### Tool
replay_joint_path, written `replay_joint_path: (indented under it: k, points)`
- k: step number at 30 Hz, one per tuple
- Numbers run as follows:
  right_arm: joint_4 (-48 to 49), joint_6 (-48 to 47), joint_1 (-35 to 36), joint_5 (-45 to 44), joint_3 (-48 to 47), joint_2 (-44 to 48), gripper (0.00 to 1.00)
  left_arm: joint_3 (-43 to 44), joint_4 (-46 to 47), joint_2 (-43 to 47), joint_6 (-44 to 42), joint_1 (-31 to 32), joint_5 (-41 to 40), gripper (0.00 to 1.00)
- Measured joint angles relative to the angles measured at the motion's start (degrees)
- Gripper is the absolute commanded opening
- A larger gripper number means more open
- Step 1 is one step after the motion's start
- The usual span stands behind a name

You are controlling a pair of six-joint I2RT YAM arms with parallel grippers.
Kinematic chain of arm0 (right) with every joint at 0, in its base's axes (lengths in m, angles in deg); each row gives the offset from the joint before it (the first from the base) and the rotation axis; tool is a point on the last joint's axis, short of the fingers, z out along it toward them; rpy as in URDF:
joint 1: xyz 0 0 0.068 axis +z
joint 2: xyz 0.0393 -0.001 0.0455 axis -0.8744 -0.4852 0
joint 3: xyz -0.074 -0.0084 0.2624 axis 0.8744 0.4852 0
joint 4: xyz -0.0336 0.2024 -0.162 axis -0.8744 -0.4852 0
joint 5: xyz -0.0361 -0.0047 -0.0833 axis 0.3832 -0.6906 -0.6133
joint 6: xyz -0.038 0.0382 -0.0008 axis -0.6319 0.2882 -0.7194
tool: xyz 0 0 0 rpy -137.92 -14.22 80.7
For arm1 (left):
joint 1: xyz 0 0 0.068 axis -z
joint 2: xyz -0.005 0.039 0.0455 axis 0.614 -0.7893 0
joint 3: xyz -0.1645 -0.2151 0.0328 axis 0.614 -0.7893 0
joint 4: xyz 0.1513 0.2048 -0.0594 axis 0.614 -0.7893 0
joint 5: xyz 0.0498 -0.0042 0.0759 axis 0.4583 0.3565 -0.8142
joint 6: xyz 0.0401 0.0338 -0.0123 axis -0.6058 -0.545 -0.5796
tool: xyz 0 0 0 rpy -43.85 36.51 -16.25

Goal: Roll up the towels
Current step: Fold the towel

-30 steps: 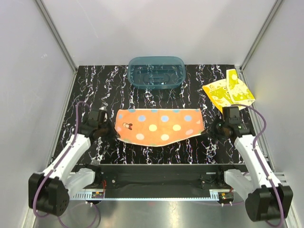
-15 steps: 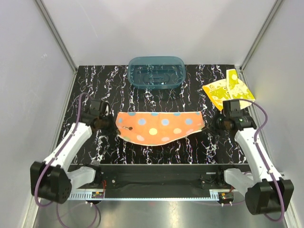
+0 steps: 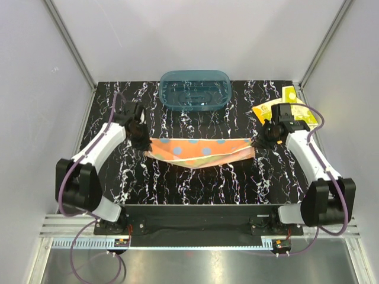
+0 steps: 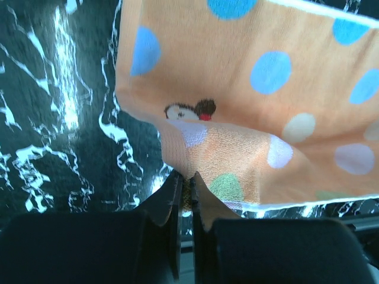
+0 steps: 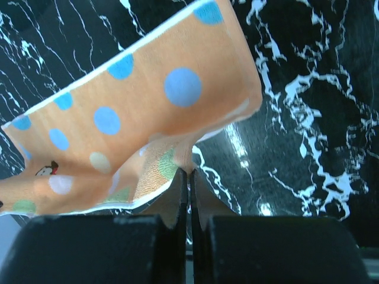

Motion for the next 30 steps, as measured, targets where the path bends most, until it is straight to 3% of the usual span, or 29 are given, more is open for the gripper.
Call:
replay_joint_path:
  k: [14,26,30]
  points:
    - [4.33,-2.95,-2.60,0.04,-4.09,-12.81,0.00,14.73,-2.80,-15.65,-2.12,-0.02,-4.48,0.00]
    - [6.21,-4.42,-4.11,1.60,-7.32,-19.26,0.00,20.68,-5.01,-23.37,-2.58,-0.26,-6.34,0.00]
    - [6.38,-4.52,-4.11,1.84,-8.17,-21.29,0.00,22.05,-5.35,-25.33,-2.95,-0.28,-7.06,0.06]
